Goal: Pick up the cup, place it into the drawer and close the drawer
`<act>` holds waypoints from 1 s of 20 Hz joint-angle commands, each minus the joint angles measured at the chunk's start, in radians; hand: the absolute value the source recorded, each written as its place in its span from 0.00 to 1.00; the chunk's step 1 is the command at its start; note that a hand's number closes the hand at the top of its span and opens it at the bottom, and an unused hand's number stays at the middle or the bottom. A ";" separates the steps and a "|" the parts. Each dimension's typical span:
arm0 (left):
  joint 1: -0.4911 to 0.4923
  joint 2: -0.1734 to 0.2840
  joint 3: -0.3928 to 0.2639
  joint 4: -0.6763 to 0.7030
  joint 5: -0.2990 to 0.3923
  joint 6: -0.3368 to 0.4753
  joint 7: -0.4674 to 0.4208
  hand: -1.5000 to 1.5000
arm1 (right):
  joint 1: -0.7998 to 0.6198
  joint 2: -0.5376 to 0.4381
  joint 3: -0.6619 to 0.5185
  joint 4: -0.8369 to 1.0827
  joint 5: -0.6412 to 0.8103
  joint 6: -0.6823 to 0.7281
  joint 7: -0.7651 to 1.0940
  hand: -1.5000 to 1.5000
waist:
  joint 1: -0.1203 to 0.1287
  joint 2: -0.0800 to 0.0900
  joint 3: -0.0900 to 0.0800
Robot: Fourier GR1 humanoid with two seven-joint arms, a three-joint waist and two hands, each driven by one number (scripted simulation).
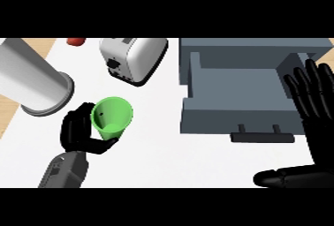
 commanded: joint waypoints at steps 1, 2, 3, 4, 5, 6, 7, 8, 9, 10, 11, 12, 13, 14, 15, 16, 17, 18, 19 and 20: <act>0.032 -0.012 -0.048 -0.168 0.014 -0.015 0.084 1.00 | -0.002 -0.009 -0.015 0.008 -0.032 0.012 0.019 0.00 | -0.006 0.003 -0.001; 0.028 -0.046 -0.074 -0.289 0.029 0.046 0.220 1.00 | -0.032 -0.021 -0.040 0.022 -0.033 -0.001 0.029 0.00 | 0.002 0.000 0.000; -0.038 -0.005 -0.041 -0.266 0.055 0.031 0.244 1.00 | -0.009 0.000 0.000 0.008 -0.001 0.003 -0.009 0.00 | -0.005 0.002 0.000; 0.015 -0.047 -0.080 -0.376 0.063 0.055 0.308 1.00 | 0.011 0.001 -0.001 0.003 -0.010 0.011 -0.011 0.00 | -0.001 0.000 0.000; -0.040 -0.082 -0.111 -0.351 0.057 0.116 0.311 1.00 | -0.029 -0.038 -0.055 0.017 -0.052 0.022 0.019 0.00 | -0.007 0.002 0.000; -0.018 -0.083 -0.117 -0.399 0.062 0.127 0.334 1.00 | -0.046 -0.009 -0.032 0.116 -0.006 0.022 -0.069 0.00 | -0.003 0.003 0.000; -0.008 -0.082 -0.123 -0.470 0.071 0.116 0.398 1.00 | -0.044 -0.041 -0.066 0.022 -0.063 0.015 0.035 0.00 | -0.005 0.001 -0.001; -0.068 -0.084 -0.145 -0.432 0.077 0.180 0.389 1.00 | -0.028 0.007 0.005 -0.014 0.011 -0.030 0.037 0.00 | -0.010 0.003 -0.001; -0.084 -0.084 -0.146 -0.504 0.064 0.200 0.470 1.00 | 0.019 0.020 0.032 -0.029 0.025 -0.010 -0.003 0.00 | -0.009 0.001 -0.001; -0.076 -0.084 -0.206 -0.449 0.084 0.246 0.392 1.00 | -0.031 -0.021 -0.056 0.070 -0.044 0.019 -0.022 0.00 | -0.012 0.005 -0.001; -0.152 -0.085 -0.145 -0.397 0.081 0.237 0.415 1.00 | -0.051 -0.027 -0.041 0.069 -0.037 0.022 -0.005 0.00 | -0.013 0.005 -0.001; -0.164 -0.084 -0.148 -0.510 0.053 0.274 0.512 1.00 | 0.058 -0.011 -0.017 -0.043 -0.029 0.029 -0.009 0.00 | -0.015 0.002 -0.001; -0.212 -0.080 -0.143 -0.474 0.064 0.257 0.522 1.00 | -0.002 -0.018 -0.017 -0.004 -0.008 0.022 -0.021 0.00 | -0.014 0.004 -0.001; -0.219 -0.073 -0.138 -0.483 0.052 0.277 0.533 1.00 | 0.039 -0.016 -0.026 0.001 -0.027 0.042 -0.038 0.00 | -0.014 0.004 -0.001; -0.241 -0.053 -0.124 -0.458 0.069 0.249 0.544 1.00 | -0.024 0.003 0.003 -0.022 0.004 -0.017 0.027 0.00 | -0.013 0.005 -0.001; -0.286 -0.085 -0.168 -0.475 0.033 0.336 0.584 1.00 | -0.014 -0.022 -0.028 0.052 -0.009 0.030 -0.036 0.00 | -0.013 0.005 -0.001; -0.313 -0.085 -0.202 -0.494 0.035 0.393 0.610 1.00 | 0.015 -0.014 -0.040 0.048 -0.026 0.038 -0.064 0.00 | -0.016 0.004 -0.001; -0.350 -0.085 -0.173 -0.437 0.007 0.351 0.588 1.00 | 0.054 0.006 0.004 -0.016 -0.005 0.023 -0.025 0.00 | -0.019 0.005 -0.001; -0.351 -0.085 -0.207 -0.482 0.014 0.409 0.642 1.00 | 0.055 -0.034 -0.048 -0.028 -0.047 0.049 -0.013 0.00 | -0.018 0.004 -0.001; -0.364 -0.085 -0.241 -0.452 0.013 0.444 0.612 1.00 | 0.034 -0.031 -0.055 -0.018 -0.042 0.027 0.012 0.00 | -0.018 0.005 -0.001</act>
